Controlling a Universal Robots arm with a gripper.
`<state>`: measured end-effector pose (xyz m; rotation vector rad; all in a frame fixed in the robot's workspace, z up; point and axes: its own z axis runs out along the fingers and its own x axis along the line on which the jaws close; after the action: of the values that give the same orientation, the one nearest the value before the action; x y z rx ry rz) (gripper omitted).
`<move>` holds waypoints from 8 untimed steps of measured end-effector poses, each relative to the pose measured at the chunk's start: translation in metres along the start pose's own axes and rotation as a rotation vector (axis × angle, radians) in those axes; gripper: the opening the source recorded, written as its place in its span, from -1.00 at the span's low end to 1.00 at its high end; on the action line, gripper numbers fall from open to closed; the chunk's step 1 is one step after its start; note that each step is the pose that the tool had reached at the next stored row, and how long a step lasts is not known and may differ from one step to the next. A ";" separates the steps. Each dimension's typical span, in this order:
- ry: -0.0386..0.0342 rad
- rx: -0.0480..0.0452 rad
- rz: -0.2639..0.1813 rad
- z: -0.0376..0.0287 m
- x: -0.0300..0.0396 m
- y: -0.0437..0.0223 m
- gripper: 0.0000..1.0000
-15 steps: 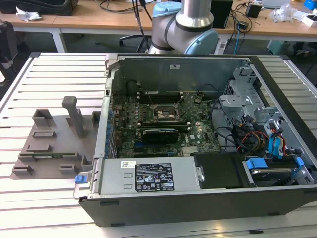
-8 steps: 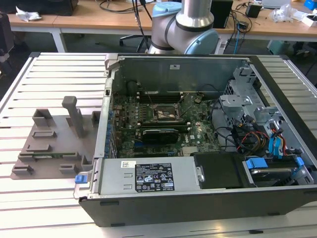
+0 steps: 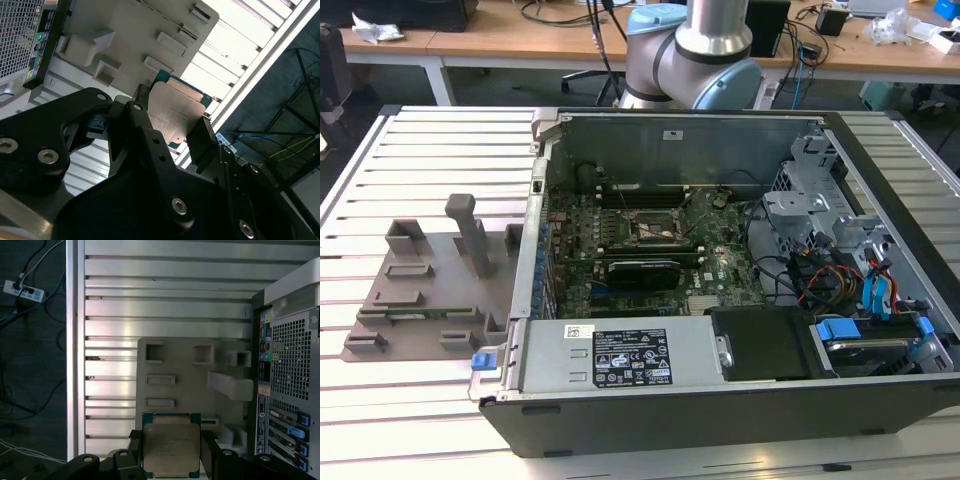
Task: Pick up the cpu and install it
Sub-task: 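Pick up the cpu and move it towards the insertion slot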
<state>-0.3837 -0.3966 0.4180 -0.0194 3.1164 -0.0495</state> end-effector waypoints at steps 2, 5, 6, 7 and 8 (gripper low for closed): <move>0.0003 0.0001 0.000 0.0001 -0.0030 0.0000 0.09; 0.0004 0.0000 0.000 0.0007 -0.0154 -0.0001 0.09; 0.0005 0.0001 0.000 0.0008 -0.0197 -0.0001 0.09; 0.0005 0.0001 0.000 0.0008 -0.0228 -0.0002 0.09; 0.0004 0.0000 0.000 0.0010 -0.0268 -0.0002 0.09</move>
<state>-0.3569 -0.3965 0.4177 -0.0194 3.1167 -0.0496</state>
